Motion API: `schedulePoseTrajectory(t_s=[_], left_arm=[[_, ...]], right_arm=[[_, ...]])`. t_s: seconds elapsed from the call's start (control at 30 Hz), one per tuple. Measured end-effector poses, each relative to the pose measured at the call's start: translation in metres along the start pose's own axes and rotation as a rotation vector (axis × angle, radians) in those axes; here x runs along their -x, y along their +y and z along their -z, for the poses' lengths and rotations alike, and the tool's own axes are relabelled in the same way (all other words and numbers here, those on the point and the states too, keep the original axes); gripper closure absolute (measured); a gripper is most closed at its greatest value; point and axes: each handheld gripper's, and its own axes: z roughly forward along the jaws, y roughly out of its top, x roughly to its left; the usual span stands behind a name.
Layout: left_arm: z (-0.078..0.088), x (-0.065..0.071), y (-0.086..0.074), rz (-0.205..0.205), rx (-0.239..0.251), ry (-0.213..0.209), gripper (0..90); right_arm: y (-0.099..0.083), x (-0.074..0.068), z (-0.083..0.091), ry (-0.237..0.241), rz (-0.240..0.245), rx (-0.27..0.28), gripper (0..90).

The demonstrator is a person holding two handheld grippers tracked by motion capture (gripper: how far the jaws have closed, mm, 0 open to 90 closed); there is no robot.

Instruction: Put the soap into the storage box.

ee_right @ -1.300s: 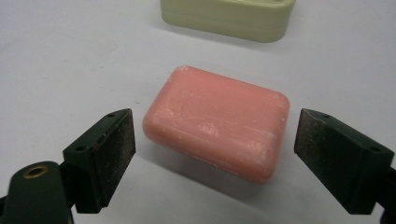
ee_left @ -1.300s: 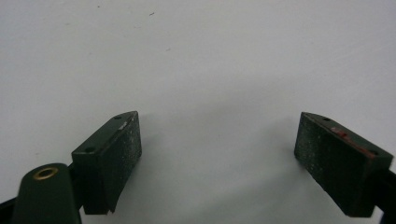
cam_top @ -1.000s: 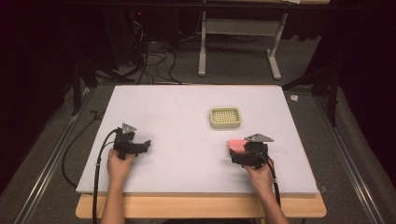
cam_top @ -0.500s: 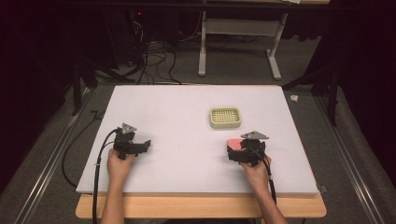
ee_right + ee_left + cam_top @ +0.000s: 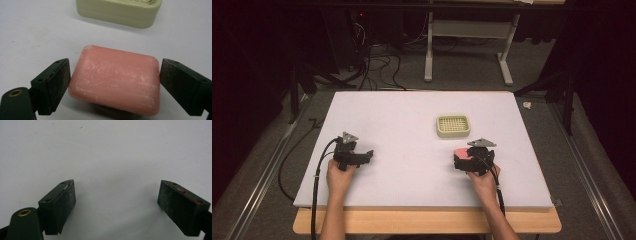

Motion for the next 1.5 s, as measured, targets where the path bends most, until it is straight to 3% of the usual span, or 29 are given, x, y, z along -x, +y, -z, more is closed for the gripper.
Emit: schedulePoseTrajectory(t_s=[0.27, 0.47, 0.87, 1.2, 1.5], left_arm=[[0.000, 0.000, 0.000, 0.000, 0.000, 0.000, 15.3], [0.000, 0.000, 0.000, 0.000, 0.000, 0.000, 15.3], [0.000, 0.000, 0.000, 0.000, 0.000, 0.000, 15.3], [0.000, 0.000, 0.000, 0.000, 0.000, 0.000, 15.3], [0.000, 0.000, 0.000, 0.000, 0.000, 0.000, 15.3]], right_arm=[[0.000, 0.001, -0.006, 0.004, 0.007, -0.017, 11.3], [-0.004, 0.002, -0.015, 0.018, 0.023, -0.059, 12.6], [-0.006, 0.005, -0.015, 0.042, 0.026, -0.041, 13.6], [-0.006, 0.004, -0.012, 0.095, 0.047, -0.021, 13.7], [-0.001, 0.011, -0.004, 0.126, 0.021, 0.015, 13.8]])
